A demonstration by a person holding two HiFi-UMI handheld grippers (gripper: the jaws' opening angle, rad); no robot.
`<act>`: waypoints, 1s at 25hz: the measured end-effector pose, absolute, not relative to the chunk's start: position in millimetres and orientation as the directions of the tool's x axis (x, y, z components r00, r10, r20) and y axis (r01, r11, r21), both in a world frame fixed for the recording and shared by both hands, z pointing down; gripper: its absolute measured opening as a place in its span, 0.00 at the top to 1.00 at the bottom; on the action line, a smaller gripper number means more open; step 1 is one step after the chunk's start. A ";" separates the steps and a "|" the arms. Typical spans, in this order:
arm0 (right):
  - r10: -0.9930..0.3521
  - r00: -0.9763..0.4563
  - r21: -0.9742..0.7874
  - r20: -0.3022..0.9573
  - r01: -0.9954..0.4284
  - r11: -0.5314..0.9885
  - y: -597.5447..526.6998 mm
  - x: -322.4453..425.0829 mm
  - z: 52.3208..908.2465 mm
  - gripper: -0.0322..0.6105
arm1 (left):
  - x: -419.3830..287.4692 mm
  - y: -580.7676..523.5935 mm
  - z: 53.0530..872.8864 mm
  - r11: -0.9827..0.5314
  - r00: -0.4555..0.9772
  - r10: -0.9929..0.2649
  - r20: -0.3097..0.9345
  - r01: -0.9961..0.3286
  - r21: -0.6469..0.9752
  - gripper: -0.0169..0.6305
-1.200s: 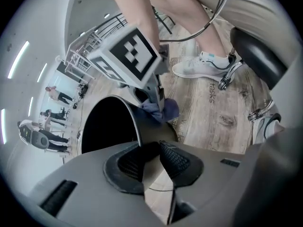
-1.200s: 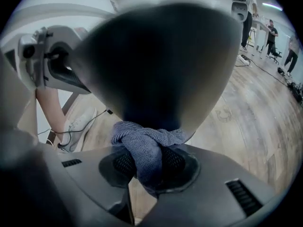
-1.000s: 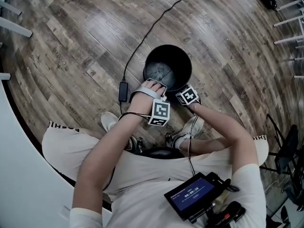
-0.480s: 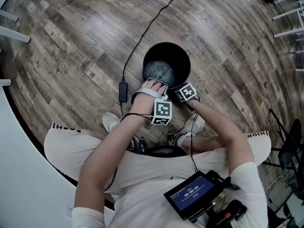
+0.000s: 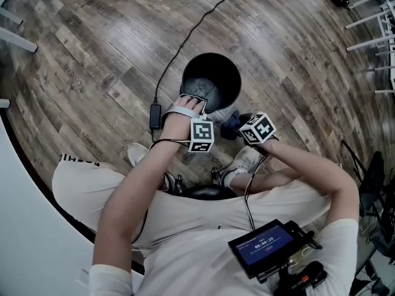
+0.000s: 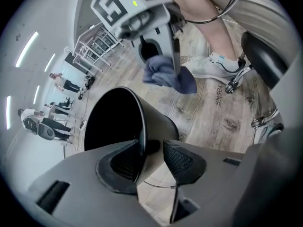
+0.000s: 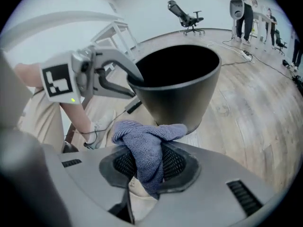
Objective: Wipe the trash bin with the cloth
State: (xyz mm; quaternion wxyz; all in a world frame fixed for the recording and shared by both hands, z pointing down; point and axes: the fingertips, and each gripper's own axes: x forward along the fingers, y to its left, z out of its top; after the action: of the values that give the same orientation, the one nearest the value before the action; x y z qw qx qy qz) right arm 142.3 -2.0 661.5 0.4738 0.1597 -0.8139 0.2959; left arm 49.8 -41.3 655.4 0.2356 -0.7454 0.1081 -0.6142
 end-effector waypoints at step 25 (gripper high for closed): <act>-0.064 -0.476 -0.236 0.877 -0.544 0.805 -56.7 121.9 720.7 0.79 | 67.0 -33.0 653.7 -0.880 0.249 -0.411 0.877 0.143 -0.453 0.82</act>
State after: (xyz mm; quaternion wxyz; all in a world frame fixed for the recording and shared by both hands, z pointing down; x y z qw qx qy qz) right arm 121.9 -56.7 720.7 0.4770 0.1851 -0.8216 0.2512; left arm 67.0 -33.0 653.7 0.2287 -0.7564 0.0886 -0.6064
